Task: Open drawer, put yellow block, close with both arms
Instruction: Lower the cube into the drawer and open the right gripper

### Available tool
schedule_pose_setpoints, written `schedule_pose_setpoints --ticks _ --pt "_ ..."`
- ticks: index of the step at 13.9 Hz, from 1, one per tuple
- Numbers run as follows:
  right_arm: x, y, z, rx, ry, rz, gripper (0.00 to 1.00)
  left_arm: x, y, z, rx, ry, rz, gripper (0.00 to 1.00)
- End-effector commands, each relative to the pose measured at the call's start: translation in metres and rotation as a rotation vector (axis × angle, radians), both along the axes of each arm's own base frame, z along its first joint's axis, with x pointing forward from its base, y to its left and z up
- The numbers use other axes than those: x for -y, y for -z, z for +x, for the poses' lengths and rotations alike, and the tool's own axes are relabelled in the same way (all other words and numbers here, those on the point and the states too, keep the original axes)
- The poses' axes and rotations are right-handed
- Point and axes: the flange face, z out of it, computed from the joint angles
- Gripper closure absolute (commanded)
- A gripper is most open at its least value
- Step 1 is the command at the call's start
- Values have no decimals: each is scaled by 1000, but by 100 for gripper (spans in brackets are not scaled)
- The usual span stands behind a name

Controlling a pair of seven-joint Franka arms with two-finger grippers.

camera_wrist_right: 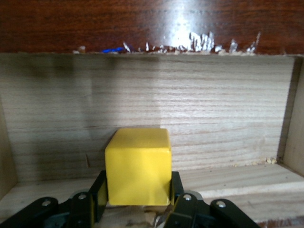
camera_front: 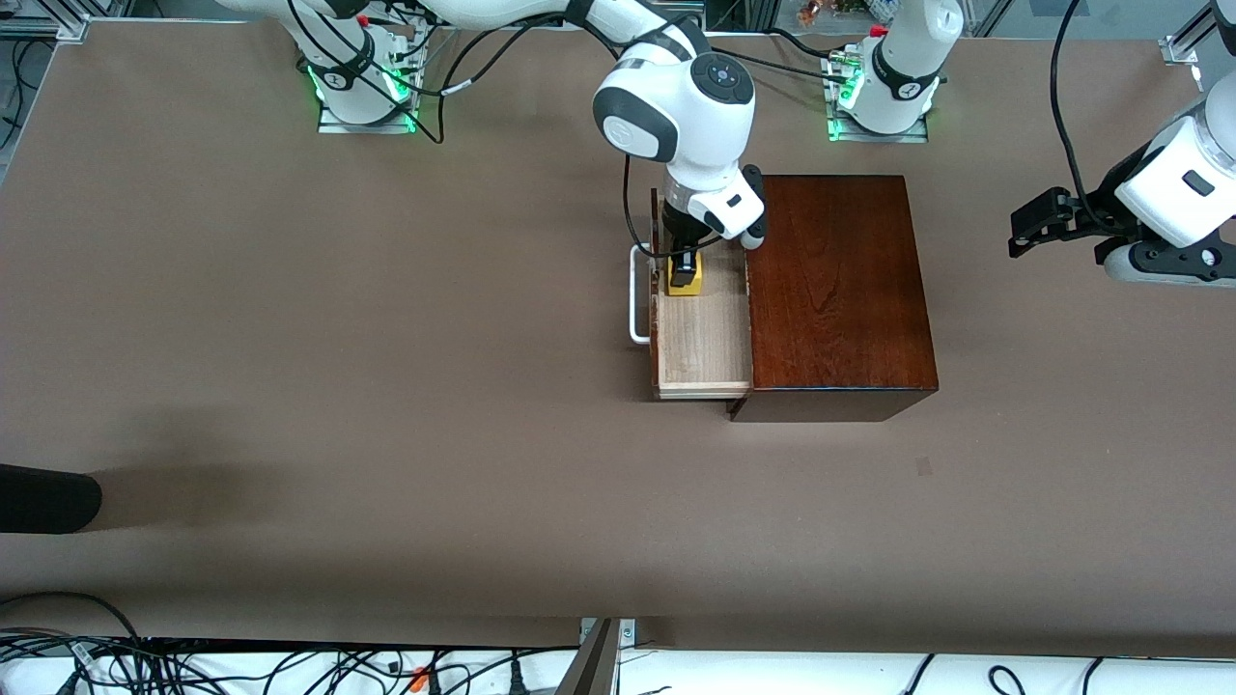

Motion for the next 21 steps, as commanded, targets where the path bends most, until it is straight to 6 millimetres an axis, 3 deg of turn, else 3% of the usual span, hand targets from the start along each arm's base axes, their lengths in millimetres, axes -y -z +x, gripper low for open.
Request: schedule_pose_setpoints --ticks 1,8,9,10,14,16,18,21 --pt "-4 -2 8 26 -27 5 59 -1 0 -2 12 24 14 0" --pt "1 1 11 21 -30 -11 54 1 0 -2 12 28 13 0" --pt "2 0 12 21 -29 -11 5 1 0 -2 12 28 13 0" --pt "2 -1 12 21 -28 -11 0 1 0 -2 12 26 13 0" --pt "5 -15 10 16 -3 -24 0 3 0 -2 12 29 13 0" --pt "11 -43 9 16 32 -21 0 3 0 -2 12 31 14 0" --pt "32 -98 22 -16 134 44 0 3 0 -2 10 31 13 0" --pt "112 -172 75 -66 297 104 0 7 1 -2 6 34 13 0"
